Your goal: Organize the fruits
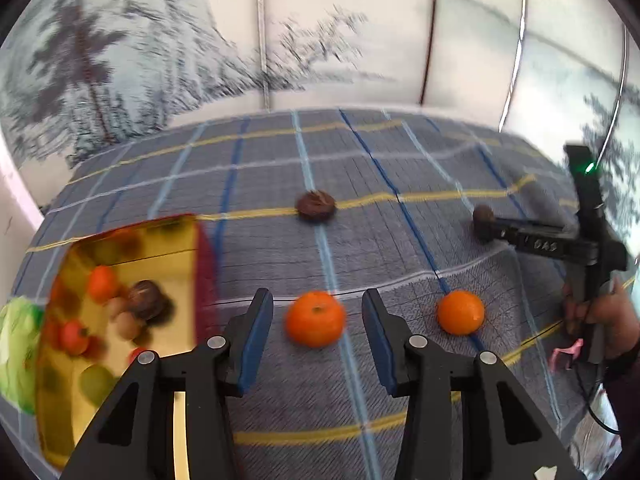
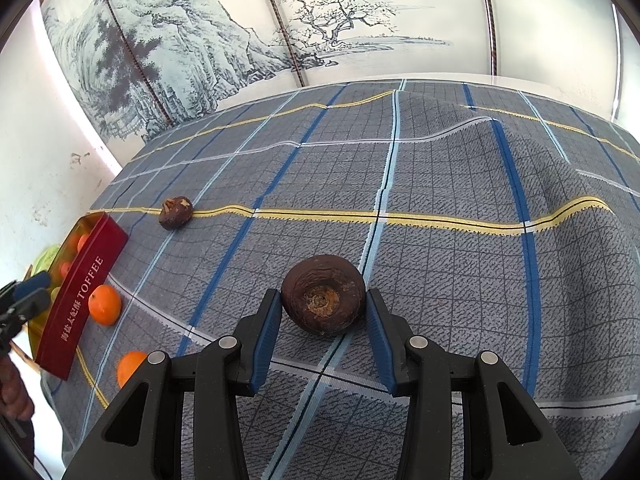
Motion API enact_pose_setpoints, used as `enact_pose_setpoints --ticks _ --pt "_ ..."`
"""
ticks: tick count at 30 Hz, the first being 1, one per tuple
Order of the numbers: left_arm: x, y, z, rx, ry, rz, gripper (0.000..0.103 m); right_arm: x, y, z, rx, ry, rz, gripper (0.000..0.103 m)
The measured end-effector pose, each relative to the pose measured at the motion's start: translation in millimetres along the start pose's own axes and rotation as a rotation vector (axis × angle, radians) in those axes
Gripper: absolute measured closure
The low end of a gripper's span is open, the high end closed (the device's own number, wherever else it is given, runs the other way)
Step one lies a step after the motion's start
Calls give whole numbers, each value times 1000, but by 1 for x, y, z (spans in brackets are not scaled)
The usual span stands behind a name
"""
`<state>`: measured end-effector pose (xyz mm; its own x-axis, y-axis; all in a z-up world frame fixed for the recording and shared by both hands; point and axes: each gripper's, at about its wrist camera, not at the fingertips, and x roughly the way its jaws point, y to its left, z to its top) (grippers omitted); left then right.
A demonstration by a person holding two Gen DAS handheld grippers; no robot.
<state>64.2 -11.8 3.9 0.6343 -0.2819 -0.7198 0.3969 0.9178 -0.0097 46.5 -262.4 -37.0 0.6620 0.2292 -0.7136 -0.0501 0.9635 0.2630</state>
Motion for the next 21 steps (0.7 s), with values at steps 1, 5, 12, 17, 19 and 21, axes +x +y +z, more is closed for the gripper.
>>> enact_pose_setpoints --ticks 1,5,12,17,19,21 --pt "11 -5 2 12 23 10 61 0 -2 0 0 0 1 59" --pt "39 -18 2 75 78 90 63 0 0 0 1 0 1 59" --pt "28 -21 0 113 2 97 103 -1 -4 0 3 0 4 58" --pt "-6 -5 2 25 -88 37 103 -1 -2 0 0 0 -1 58" --pt "-11 -1 1 16 -98 20 101 0 -1 0 0 0 0 58" --pt "-10 -1 1 29 -99 12 99 0 0 0 -1 0 -1 58"
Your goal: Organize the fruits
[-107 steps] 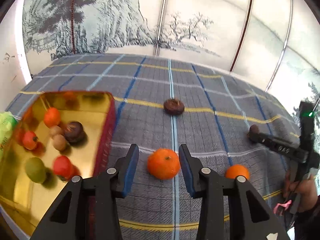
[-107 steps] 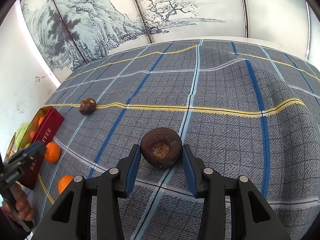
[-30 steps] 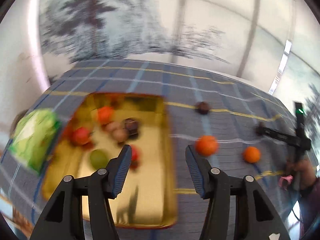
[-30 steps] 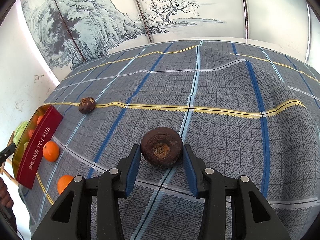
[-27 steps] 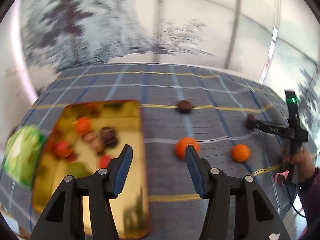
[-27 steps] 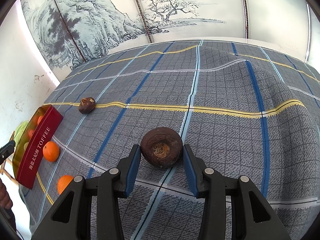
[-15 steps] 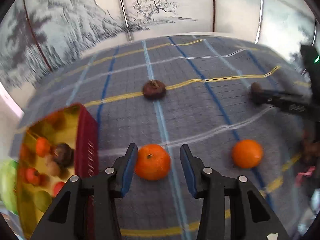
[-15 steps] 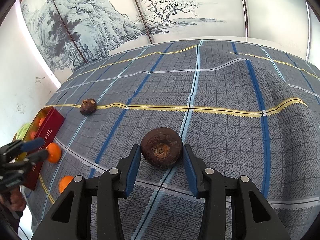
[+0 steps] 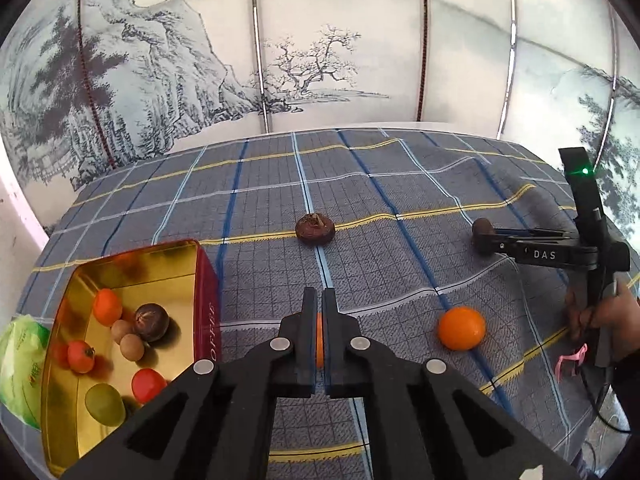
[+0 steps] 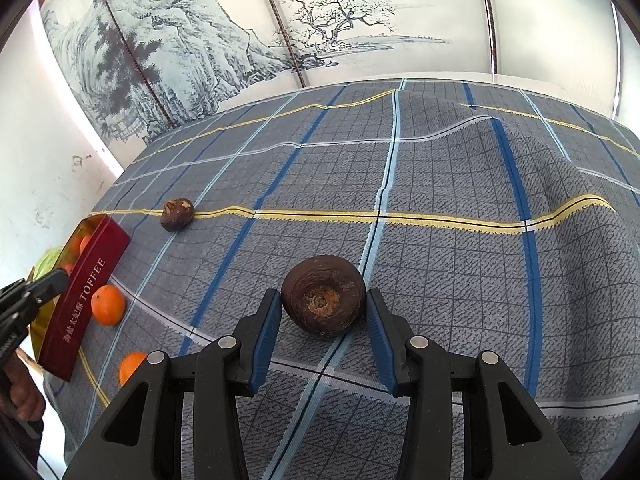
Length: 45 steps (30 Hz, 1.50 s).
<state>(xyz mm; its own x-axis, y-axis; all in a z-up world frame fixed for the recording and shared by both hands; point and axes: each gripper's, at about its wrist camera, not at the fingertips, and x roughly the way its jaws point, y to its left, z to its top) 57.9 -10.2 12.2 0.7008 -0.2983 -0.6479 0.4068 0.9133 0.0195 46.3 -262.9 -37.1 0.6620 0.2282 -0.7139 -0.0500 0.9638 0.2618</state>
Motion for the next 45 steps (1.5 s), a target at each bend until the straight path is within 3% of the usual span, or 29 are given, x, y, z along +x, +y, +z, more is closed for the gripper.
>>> enact_pose_setpoints --ticks 1,3,5,7,10,13,14,15,16,18,22,26,28,30,31,34,38,40,41,45 --pt "4 0 1 5 22 -18 96 0 0 0 0 0 0 58" --pt "14 -3 2 11 67 -67 67 0 -2 0 -1 0 0 58" --pt "20 -7 -1 34 75 -54 54 0 1 0 2 0 2 58" --pt "28 -12 -4 67 80 -19 55 0 0 0 4 -1 4 58" --pt "45 -14 -8 81 138 -25 55 -1 -2 -1 8 -2 11 57" --pt "52 -18 -10 118 140 56 60 -2 -2 -1 6 -1 17 56" --pt "51 -16 -10 105 133 75 74 -3 -3 -1 6 -1 18 56" --pt "49 -14 -9 90 129 70 75 -3 -3 -1 6 -1 19 55" --pt "45 -7 -7 38 138 14 77 -3 -3 -1 7 -1 19 55" --pt "30 1 -5 -36 101 -23 103 -4 -5 -1 7 -1 20 55" --pt "-14 6 -1 -88 2 -34 103 -2 -3 -1 5 -1 16 55" --pt "-31 5 -3 -69 -10 -53 102 -3 -2 -1 -3 1 8 55" --pt "-21 -1 -5 -30 29 -67 88 -4 -1 -1 -7 2 4 55" --pt "-10 -7 -7 -7 61 -74 50 -4 0 -1 -14 4 -1 54" --pt "-2 -11 -8 12 65 -69 47 -4 0 -1 -16 4 -3 54" --pt "16 -20 -10 61 82 -11 49 -4 1 -1 -17 4 -3 53" --pt "44 -24 -16 89 154 0 48 -4 0 -1 -10 4 10 52" --pt "52 -24 -18 113 147 66 56 -3 1 0 -9 3 15 51" --pt "54 -21 -19 98 149 75 69 -3 1 0 -8 3 17 51" --pt "42 -3 -18 -19 134 28 70 -3 1 0 -4 2 24 50"
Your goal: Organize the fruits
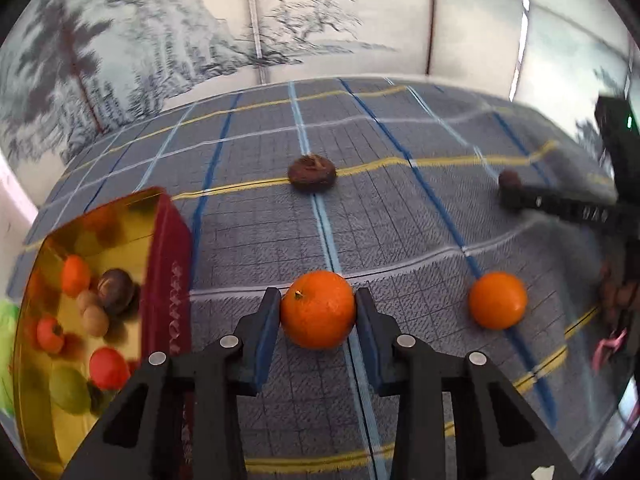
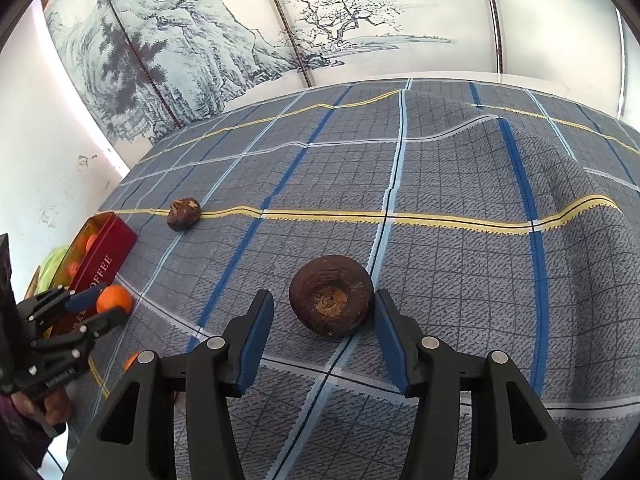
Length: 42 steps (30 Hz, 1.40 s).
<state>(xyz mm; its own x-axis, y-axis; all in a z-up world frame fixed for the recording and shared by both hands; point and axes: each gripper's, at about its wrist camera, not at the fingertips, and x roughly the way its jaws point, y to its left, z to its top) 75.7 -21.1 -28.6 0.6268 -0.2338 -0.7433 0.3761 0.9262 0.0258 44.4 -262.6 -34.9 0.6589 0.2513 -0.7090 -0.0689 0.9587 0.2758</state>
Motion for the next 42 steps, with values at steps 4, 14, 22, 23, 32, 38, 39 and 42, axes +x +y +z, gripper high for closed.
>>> enact_pose_setpoints --ticks 4,14,22,23,32,38,39,42 --pt "-47 6 -6 -46 -109 -16 70 0 0 0 -1 0 -3 50" --pt "-123 79 -39 -250 -167 68 69 3 5 0 -26 6 -33 50" --pt "-118 133 -67 -344 -109 130 69 5 11 0 -55 12 -68 50" --pt "-116 134 -69 -346 -103 133 69 5 11 0 -58 12 -73 50" --pt "-98 125 -74 -300 -72 132 69 7 17 -1 -86 16 -127 55" --pt "-92 120 -72 -262 -67 166 69 5 12 -1 -63 10 -120 60" --pt "-92 120 -72 -257 -65 168 68 5 11 -1 -60 10 -117 60" --pt "-89 117 -72 -238 -63 186 68 5 12 0 -63 10 -124 60"
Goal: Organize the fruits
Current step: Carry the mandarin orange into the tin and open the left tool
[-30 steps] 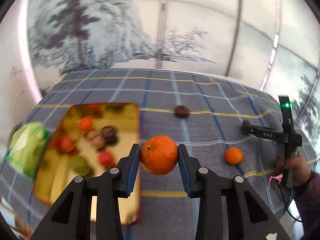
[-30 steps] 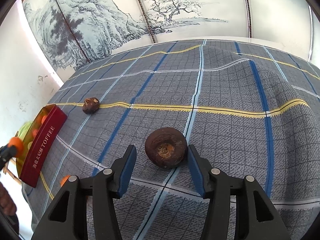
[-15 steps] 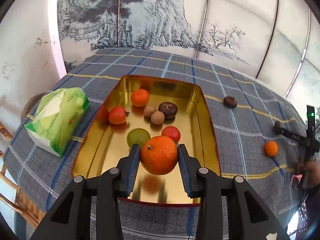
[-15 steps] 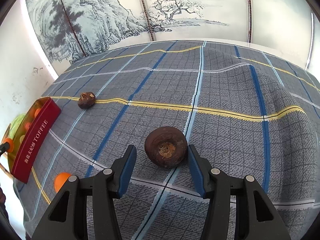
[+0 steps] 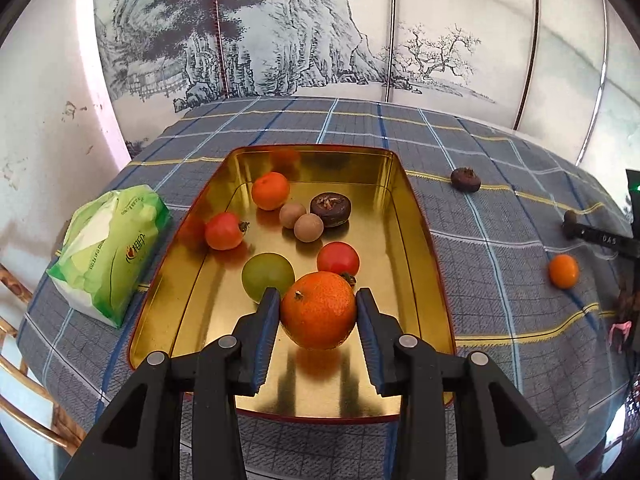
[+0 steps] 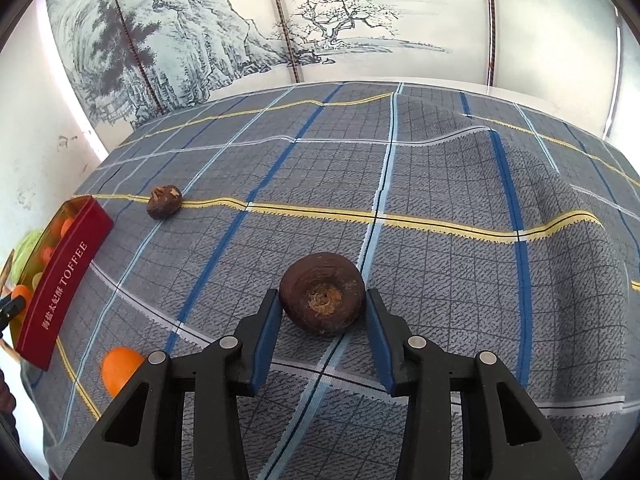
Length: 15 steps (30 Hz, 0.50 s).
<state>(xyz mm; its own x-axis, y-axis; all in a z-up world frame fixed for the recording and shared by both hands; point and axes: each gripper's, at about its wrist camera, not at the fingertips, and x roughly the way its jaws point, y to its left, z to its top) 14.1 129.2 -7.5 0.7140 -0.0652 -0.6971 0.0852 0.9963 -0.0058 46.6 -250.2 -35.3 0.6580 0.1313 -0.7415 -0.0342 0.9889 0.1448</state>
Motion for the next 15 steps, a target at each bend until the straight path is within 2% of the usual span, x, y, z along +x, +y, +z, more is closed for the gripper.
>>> enact_pose_setpoints --ticks 10,15 --pt "-4 -11 1 63 -43 55 67 -4 -6 1 71 10 33 61" --pt "-3 -11 0 64 -42 74 59 -11 -8 2 98 2 48 61"
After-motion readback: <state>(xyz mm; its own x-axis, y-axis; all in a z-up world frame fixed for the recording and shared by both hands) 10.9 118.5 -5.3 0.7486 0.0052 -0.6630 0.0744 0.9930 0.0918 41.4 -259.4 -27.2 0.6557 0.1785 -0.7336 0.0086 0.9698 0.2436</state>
